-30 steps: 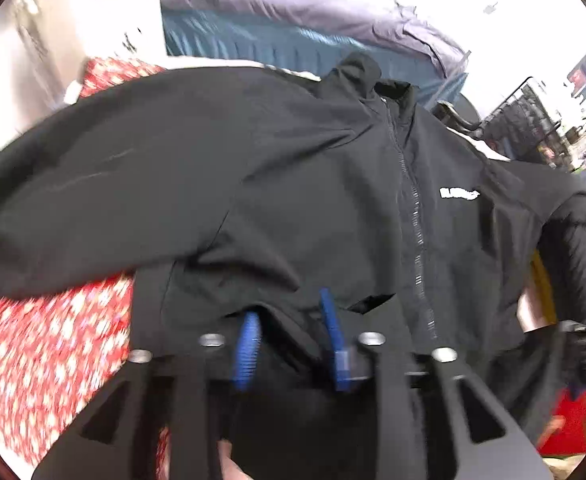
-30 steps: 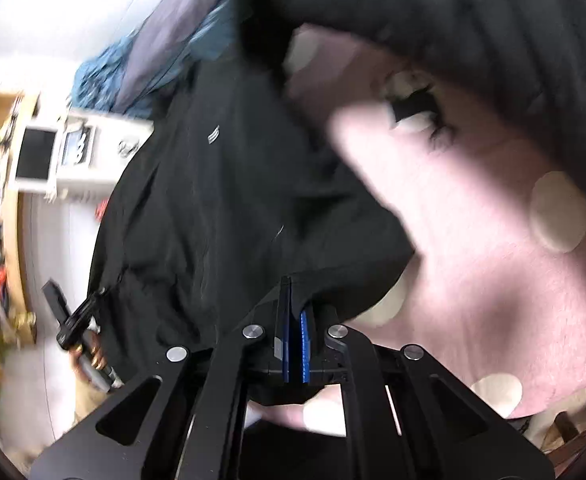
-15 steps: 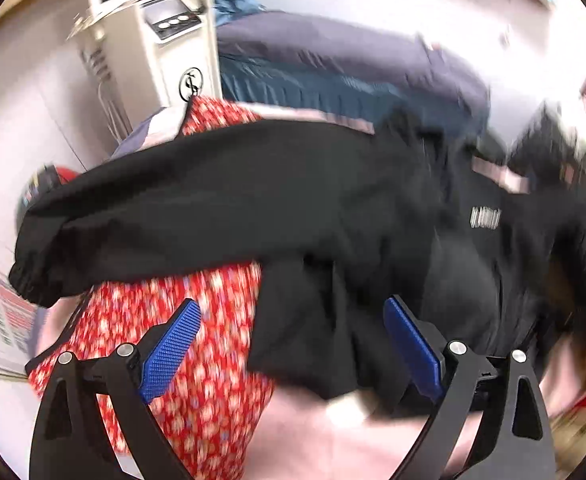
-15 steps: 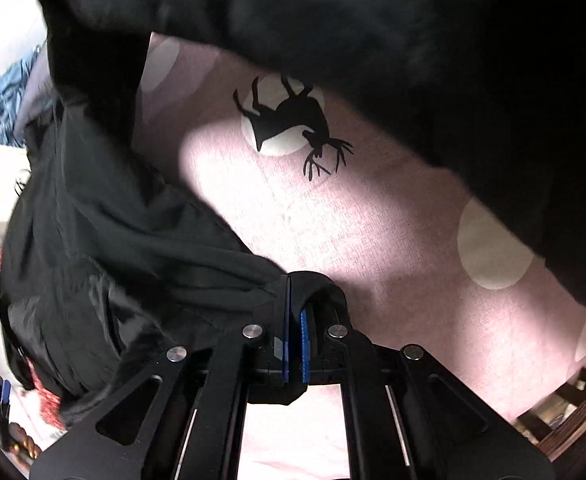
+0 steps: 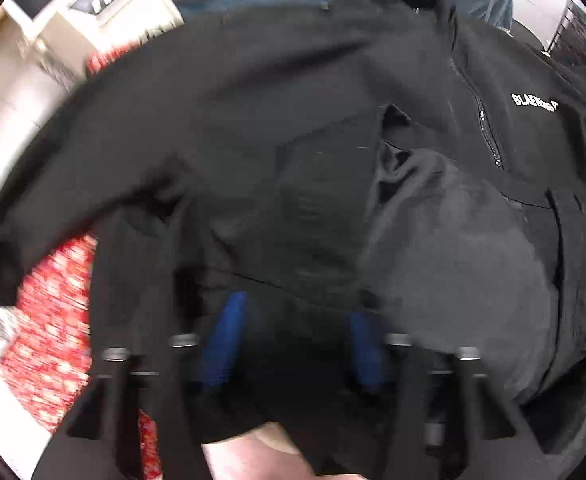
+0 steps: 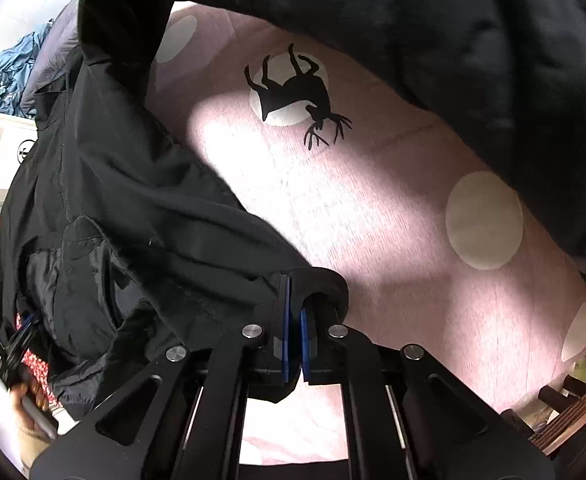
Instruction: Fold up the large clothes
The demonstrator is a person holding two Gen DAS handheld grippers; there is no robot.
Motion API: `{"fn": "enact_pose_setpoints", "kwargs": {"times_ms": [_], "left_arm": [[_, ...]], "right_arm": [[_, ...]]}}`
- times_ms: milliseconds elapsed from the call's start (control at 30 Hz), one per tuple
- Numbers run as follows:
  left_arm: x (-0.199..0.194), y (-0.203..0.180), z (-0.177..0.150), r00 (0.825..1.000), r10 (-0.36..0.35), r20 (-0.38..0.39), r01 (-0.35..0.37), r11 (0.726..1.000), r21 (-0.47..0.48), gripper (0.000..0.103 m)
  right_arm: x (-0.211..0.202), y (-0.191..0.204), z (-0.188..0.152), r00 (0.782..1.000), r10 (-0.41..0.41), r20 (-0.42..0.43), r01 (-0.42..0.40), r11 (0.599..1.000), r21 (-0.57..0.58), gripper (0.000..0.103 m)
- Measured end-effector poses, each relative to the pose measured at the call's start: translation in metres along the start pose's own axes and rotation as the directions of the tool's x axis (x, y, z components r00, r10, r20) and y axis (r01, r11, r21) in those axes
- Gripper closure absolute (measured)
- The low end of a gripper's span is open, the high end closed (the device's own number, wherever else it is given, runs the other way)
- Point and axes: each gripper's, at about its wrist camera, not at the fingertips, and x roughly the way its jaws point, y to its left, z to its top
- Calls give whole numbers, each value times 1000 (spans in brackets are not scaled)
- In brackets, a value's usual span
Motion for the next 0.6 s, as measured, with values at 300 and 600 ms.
{"fn": "enact_pose_setpoints", "kwargs": {"times_ms": [300,600], "left_arm": [[-80,127,-63,1000,20,-7,-21,991,-133,100],[-50,212,-203,945,3,-328,-106,949,-297,100]], "right_arm": [[-53,-15,-33,995,90,-46,-94,991,-93,99],[-23,-18,-107,958,-26,-285,-62,954,-294,99]]}}
